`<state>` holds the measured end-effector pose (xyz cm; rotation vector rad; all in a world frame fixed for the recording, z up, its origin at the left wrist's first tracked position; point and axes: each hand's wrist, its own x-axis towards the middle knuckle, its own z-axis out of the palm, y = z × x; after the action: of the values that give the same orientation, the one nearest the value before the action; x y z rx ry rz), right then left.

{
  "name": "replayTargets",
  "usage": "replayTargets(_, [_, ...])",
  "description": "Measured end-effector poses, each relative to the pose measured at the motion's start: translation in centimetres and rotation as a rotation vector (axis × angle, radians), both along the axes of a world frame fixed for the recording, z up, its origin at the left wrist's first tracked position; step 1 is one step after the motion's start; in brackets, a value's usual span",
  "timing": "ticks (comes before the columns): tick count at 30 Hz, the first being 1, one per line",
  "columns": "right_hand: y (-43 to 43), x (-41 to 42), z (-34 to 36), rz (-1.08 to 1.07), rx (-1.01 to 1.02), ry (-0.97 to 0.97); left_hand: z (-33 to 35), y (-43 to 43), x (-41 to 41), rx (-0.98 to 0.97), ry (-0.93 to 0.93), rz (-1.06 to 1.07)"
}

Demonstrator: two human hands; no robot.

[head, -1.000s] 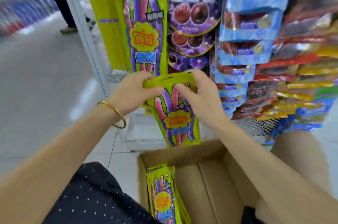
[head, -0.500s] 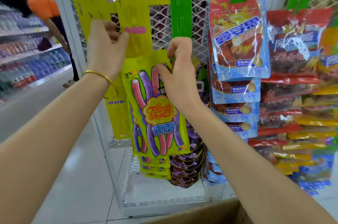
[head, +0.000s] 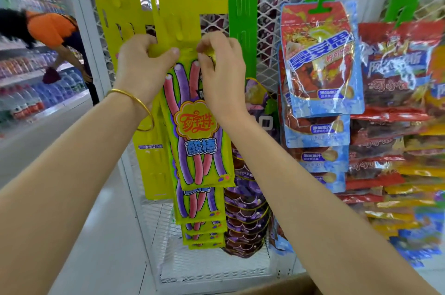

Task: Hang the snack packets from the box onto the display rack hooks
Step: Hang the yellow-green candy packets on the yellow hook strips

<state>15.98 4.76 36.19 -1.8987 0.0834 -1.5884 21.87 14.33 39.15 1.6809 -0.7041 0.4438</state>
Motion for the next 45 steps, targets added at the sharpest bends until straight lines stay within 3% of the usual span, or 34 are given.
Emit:
replayTargets(4, [-0.2,0.4,-0.3,-0.014,-0.029,-0.007,0.3,0.3,-0.5,-0.11,0.227,-0.143])
replayTargets(9, [-0.3,0.2,-0.3,0.0,-0.021,-0.006,0.6,0.0,-0.5,-0.164,0.313,-0.182])
replayTargets(19, [-0.4,-0.1,-0.2,0.028,-0.017,0.077,0.6,-0.2,-0.9,-0.184,0.316,-0.173])
replayTargets(34, [0.0,0.0,-0.4,0.005,-0.014,0.039,-0.2,-0.4,-0.4,-0.079,0.088,0.032])
replayTargets(41, [0.3,0.0,-1.1,-0.001,-0.013,0.047,-0.1,-0.1,-0.7,-0.056,0.08,-0.032])
replayTargets(45, [0.3,0.2,-1.2,0.002,-0.003,0.049,0.3,0.3,-0.7,-0.086,0.202,-0.134])
